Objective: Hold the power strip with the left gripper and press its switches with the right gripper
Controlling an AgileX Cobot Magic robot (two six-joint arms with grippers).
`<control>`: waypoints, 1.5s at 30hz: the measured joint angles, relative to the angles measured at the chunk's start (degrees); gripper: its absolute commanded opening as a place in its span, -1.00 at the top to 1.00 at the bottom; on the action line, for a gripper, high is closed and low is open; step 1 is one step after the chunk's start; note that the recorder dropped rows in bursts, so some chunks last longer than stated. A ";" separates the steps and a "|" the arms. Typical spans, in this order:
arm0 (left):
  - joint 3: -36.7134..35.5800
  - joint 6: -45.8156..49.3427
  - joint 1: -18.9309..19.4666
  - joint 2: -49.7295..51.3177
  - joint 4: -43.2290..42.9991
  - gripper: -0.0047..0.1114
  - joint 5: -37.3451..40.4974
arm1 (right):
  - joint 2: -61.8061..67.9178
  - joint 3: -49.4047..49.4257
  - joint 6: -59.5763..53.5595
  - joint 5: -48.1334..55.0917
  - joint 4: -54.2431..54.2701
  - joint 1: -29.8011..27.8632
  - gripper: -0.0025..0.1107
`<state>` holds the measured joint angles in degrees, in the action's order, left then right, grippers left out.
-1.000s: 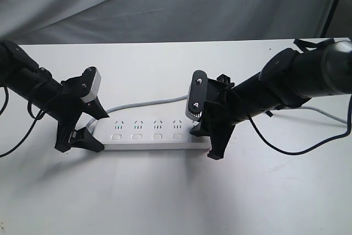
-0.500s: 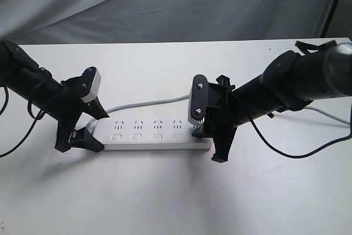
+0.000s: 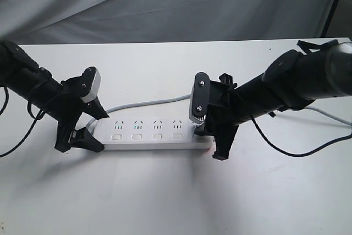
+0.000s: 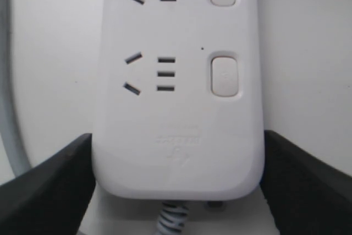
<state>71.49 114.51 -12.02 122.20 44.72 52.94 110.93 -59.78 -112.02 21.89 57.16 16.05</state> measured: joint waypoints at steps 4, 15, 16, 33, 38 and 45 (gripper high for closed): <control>0.00 0.00 0.00 0.00 0.00 -0.30 0.00 | -4.21 0.12 0.21 0.00 0.94 0.00 0.38; 0.00 0.00 0.00 0.00 0.00 -0.30 0.00 | -5.13 0.12 4.94 1.40 2.45 0.00 0.62; 0.00 0.00 0.00 0.00 0.00 -0.30 0.00 | -5.13 0.12 5.31 1.70 2.45 0.00 0.70; 0.00 0.00 0.00 0.00 0.00 -0.30 0.00 | -25.19 7.89 17.07 3.58 4.93 0.00 0.96; 0.00 0.00 0.00 0.00 0.00 -0.30 0.00 | -36.72 14.75 22.82 3.58 7.18 0.00 0.96; 0.00 0.00 0.00 0.00 0.00 -0.30 0.00 | -50.93 22.95 25.12 3.58 7.56 0.00 0.96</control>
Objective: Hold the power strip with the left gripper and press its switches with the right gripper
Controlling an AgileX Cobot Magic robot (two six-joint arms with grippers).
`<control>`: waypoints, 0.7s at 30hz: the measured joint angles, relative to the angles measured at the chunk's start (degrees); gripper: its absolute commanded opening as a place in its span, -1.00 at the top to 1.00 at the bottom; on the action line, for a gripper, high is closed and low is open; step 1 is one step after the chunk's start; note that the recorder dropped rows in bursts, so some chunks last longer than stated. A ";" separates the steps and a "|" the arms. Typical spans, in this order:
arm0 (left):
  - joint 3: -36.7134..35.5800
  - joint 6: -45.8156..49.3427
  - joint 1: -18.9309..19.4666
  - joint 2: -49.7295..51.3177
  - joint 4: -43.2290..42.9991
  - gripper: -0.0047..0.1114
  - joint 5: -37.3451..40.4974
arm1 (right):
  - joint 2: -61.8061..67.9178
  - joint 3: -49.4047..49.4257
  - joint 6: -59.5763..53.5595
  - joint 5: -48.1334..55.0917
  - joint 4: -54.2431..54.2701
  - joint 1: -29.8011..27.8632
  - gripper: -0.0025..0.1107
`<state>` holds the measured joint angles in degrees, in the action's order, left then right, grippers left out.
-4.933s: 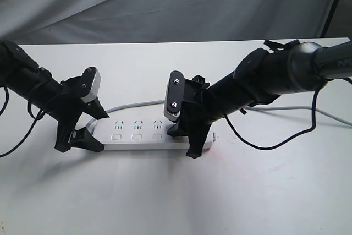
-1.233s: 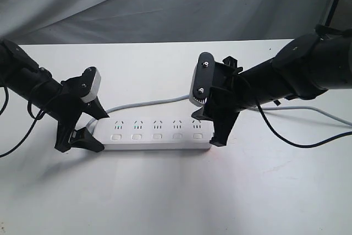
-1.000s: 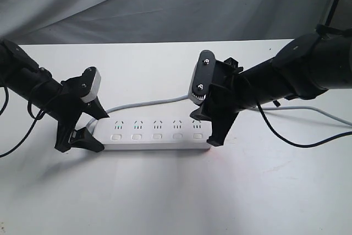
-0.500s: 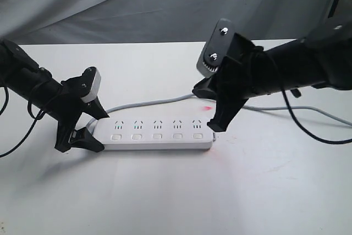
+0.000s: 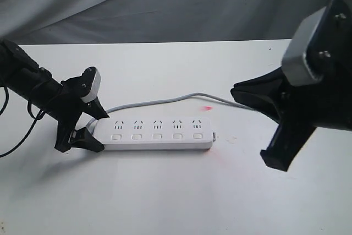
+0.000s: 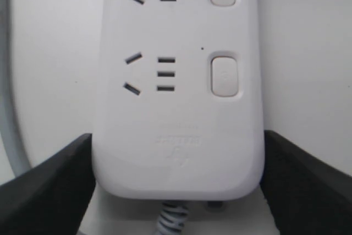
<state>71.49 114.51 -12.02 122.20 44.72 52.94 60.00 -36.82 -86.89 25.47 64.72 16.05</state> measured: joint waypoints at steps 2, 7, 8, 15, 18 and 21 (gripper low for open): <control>0.00 0.00 0.00 0.00 0.00 -0.30 0.00 | -2.35 0.71 0.12 0.08 0.00 0.00 0.96; 0.00 0.00 0.00 0.00 0.00 -0.30 0.00 | -4.82 1.08 0.14 0.08 0.10 0.00 0.96; 0.00 0.00 0.00 0.00 0.00 -0.30 0.00 | -4.82 1.08 0.14 0.08 0.10 0.00 0.96; 0.00 0.00 0.00 0.00 0.00 -0.30 0.00 | -7.94 1.69 0.24 -2.85 0.10 0.51 0.96; 0.00 0.00 0.00 0.00 0.00 -0.30 0.00 | -12.56 2.93 2.18 -5.95 0.10 0.51 0.96; 0.00 0.00 0.00 0.00 0.00 -0.30 0.00 | -19.47 5.28 5.41 -9.80 0.20 0.51 0.96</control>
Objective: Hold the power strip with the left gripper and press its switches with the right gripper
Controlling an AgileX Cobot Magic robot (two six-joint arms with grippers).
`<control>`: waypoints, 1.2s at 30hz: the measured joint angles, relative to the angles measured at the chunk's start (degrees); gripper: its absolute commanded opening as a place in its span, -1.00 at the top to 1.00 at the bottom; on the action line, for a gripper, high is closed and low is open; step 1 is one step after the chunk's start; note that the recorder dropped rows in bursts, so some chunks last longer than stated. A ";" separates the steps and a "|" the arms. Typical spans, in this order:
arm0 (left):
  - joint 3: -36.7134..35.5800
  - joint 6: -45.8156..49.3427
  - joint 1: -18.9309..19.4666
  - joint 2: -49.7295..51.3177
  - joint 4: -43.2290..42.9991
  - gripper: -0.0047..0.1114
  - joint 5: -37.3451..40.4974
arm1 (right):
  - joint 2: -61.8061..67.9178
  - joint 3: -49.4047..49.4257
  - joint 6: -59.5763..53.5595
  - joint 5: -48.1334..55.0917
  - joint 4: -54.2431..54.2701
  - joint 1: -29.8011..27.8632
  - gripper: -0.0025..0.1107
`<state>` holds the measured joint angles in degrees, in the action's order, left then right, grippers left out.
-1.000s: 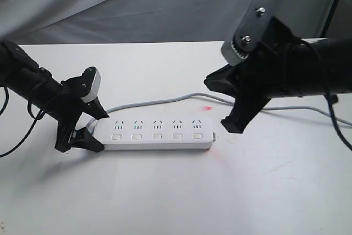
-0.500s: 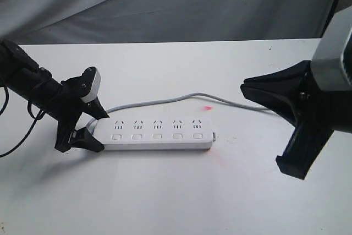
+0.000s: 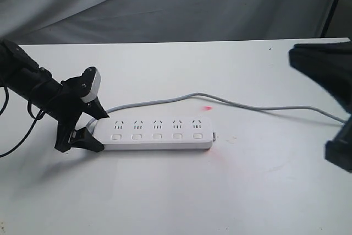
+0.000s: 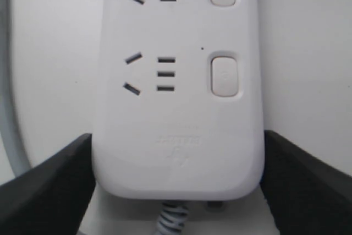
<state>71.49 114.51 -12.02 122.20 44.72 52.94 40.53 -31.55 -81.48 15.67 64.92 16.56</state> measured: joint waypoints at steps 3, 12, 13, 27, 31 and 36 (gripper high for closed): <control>0.00 0.00 0.00 0.00 0.00 -0.30 0.00 | -8.82 3.01 2.05 -3.67 0.00 0.00 0.96; 0.00 0.00 0.00 0.00 0.00 -0.30 0.00 | -21.99 10.73 3.40 -7.56 0.23 -4.16 0.96; 0.00 0.00 0.00 0.00 0.00 -0.30 0.00 | -21.99 11.18 3.40 -7.87 0.39 -4.16 0.96; 0.00 0.00 0.00 0.00 0.00 -0.30 0.00 | -21.79 11.42 13.73 -8.81 -5.88 -4.16 0.96; 0.00 0.00 0.00 0.00 0.00 -0.30 0.00 | -22.28 11.42 40.49 -8.96 -31.25 -4.16 0.96; 0.00 0.00 0.00 0.00 0.00 -0.30 0.00 | -27.07 11.42 67.81 -5.60 -57.21 -4.16 0.96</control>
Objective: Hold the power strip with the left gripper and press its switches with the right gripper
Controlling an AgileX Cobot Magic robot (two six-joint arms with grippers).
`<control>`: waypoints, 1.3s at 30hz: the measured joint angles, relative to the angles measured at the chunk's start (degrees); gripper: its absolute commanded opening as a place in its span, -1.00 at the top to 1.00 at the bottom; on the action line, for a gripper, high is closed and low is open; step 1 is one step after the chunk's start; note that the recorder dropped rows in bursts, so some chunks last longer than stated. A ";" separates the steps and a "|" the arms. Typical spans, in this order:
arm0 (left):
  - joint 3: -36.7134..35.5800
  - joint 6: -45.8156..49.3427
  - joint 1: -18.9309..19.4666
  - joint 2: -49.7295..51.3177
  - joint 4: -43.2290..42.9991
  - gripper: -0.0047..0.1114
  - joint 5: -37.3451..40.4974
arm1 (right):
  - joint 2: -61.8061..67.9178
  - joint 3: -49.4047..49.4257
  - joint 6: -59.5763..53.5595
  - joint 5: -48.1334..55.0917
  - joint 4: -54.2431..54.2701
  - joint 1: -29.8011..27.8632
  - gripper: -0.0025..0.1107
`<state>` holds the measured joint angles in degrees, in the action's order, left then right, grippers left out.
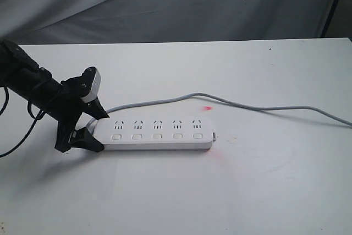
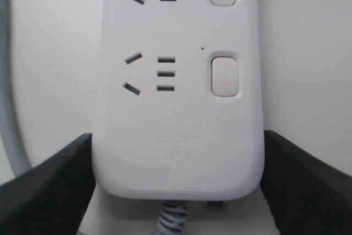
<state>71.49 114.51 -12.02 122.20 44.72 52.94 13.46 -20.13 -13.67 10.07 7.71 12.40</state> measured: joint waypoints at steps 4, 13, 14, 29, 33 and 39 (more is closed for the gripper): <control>0.00 0.00 0.00 0.00 0.00 -0.30 0.00 | -3.92 2.77 5.46 2.34 -4.49 0.00 0.96; 0.00 0.00 0.00 0.00 0.00 -0.30 0.00 | -5.87 16.52 7.89 -7.24 -5.15 0.00 0.96; 0.00 0.00 0.00 0.00 0.00 -0.30 0.00 | -5.87 17.73 7.89 -8.13 -5.05 0.00 0.96; 0.00 0.00 0.00 0.00 0.00 -0.30 0.00 | -5.87 19.91 7.89 -8.91 -5.05 0.00 0.96; 0.00 0.00 0.00 0.00 0.00 -0.30 0.00 | -5.87 19.91 7.89 -8.91 -5.05 0.00 0.96; 0.00 0.00 0.00 0.00 0.00 -0.30 0.00 | -5.87 19.91 7.89 -8.91 -5.05 0.00 0.96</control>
<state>71.49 114.51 -12.02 122.20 44.72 52.94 7.59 -0.22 -5.78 1.16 2.66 12.40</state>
